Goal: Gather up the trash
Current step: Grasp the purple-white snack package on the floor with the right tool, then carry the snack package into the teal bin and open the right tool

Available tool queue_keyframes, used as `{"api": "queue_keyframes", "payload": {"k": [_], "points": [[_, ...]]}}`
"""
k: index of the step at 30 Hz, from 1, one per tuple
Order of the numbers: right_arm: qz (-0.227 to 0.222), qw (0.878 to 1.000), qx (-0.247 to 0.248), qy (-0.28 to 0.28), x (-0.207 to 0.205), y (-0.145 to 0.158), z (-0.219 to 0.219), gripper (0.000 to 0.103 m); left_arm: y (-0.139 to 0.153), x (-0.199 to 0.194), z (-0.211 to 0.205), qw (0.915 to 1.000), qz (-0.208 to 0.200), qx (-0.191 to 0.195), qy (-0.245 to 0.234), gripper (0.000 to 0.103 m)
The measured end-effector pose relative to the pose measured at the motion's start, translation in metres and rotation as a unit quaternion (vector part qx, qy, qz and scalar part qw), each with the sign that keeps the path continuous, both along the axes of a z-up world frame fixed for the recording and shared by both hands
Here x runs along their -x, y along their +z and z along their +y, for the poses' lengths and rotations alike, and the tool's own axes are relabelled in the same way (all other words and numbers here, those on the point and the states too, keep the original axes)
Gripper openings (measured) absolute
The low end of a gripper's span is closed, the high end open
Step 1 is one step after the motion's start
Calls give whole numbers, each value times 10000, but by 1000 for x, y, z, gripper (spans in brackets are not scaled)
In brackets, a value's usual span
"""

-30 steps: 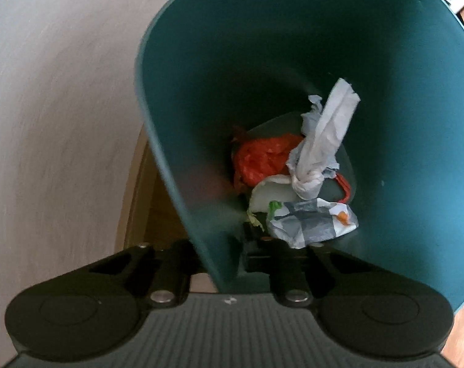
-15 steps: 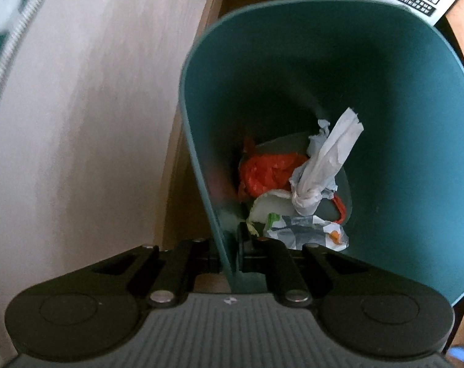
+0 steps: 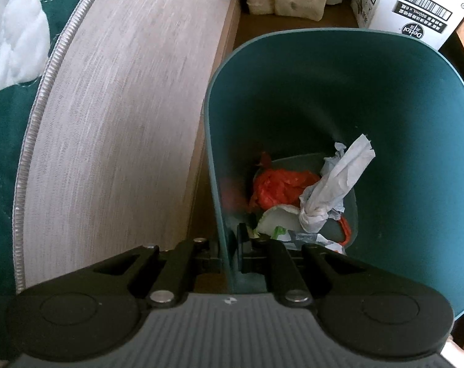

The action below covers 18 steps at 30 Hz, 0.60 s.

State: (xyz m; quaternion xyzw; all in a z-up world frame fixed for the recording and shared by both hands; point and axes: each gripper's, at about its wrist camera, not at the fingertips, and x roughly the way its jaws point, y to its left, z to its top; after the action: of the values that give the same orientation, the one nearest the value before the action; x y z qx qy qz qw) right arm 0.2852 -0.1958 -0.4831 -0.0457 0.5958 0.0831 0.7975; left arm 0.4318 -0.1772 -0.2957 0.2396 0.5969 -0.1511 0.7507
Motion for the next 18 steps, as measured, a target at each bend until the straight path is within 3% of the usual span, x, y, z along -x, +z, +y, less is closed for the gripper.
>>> {"api": "queue_keyframes", "payload": {"k": [4,6,8,13,18], "points": [[189,9985,241,465,-8,-34,13,88,-4,-1,-2,10000,30,-34,-22,7],[302,9969,390,606,-8,-44,17,78,-3,-1,-3,10000,22,-43,-50,7],[395,9954,577,658,-5,-50,19,53,-5,-1,-4,10000,7,-53,-68,7],[325,9976,435,431,6,-39,10,46,-7,3,-7,9998,-88,-107,-135,9],[370,9987,195,-287,22,-7,-8,45,-8,2,-7,9998,-114,-112,-89,9]]}}
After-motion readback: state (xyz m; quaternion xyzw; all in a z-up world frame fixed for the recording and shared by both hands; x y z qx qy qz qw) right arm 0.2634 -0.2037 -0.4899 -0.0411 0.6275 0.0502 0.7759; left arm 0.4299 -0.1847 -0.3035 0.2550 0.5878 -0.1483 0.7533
